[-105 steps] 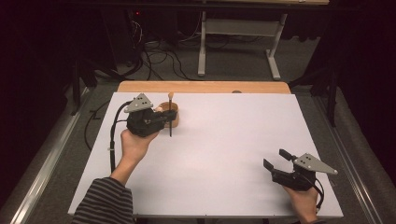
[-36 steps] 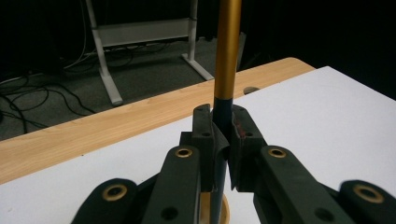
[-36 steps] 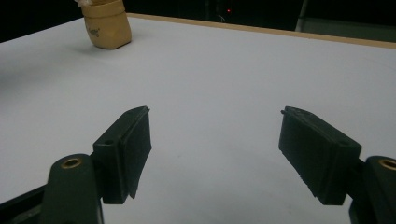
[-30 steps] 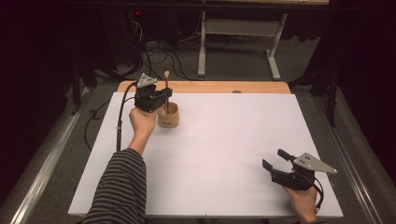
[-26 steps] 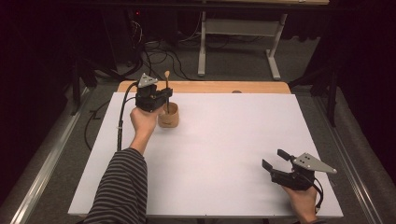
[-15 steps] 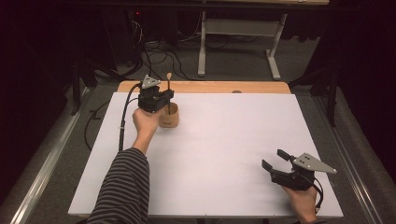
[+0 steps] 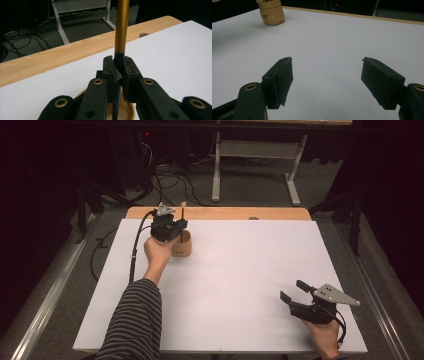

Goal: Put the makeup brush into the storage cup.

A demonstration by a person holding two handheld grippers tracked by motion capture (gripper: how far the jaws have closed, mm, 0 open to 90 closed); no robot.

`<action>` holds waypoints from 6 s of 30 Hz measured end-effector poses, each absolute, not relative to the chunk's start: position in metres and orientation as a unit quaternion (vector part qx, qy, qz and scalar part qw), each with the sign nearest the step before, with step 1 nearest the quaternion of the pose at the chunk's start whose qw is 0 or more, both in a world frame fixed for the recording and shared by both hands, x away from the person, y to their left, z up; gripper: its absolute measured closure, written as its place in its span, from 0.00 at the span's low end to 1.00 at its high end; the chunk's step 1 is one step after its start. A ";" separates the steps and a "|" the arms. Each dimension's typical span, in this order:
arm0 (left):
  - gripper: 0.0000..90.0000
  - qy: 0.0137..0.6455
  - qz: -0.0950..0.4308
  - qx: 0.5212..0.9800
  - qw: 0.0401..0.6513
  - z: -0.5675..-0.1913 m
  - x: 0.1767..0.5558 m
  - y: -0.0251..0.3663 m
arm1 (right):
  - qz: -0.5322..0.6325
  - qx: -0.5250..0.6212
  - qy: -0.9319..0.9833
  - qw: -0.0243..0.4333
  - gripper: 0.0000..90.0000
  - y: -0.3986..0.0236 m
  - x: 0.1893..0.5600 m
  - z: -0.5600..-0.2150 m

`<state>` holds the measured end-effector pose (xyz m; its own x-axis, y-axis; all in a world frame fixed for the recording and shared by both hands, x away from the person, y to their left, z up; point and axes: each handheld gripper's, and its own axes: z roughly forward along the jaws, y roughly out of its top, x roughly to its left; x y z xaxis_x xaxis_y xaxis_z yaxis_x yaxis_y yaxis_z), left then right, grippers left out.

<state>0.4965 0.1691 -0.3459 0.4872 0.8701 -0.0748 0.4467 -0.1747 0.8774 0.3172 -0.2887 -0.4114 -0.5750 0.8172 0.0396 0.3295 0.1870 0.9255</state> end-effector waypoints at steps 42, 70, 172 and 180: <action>0.44 0.443 0.202 0.751 0.447 -0.336 0.482 0.175 | 0.503 0.392 0.730 0.245 0.31 -0.286 0.317 -0.411; 0.38 0.433 0.191 0.732 0.490 -0.327 0.461 0.196 | 0.502 0.394 0.731 0.243 0.31 -0.286 0.318 -0.412; 0.37 0.399 0.171 0.718 0.545 -0.330 0.359 0.243 | 0.506 0.394 0.728 0.240 0.31 -0.287 0.318 -0.411; 0.37 0.403 0.166 0.713 0.549 -0.334 0.353 0.248 | 0.506 0.395 0.729 0.238 0.30 -0.287 0.318 -0.411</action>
<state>0.3534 0.2476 -0.3344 0.6197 0.7575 -0.2053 0.3930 -0.0731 0.9166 0.3180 -0.2869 -0.4110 -0.5746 0.8167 0.0533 0.3353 0.1755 0.9256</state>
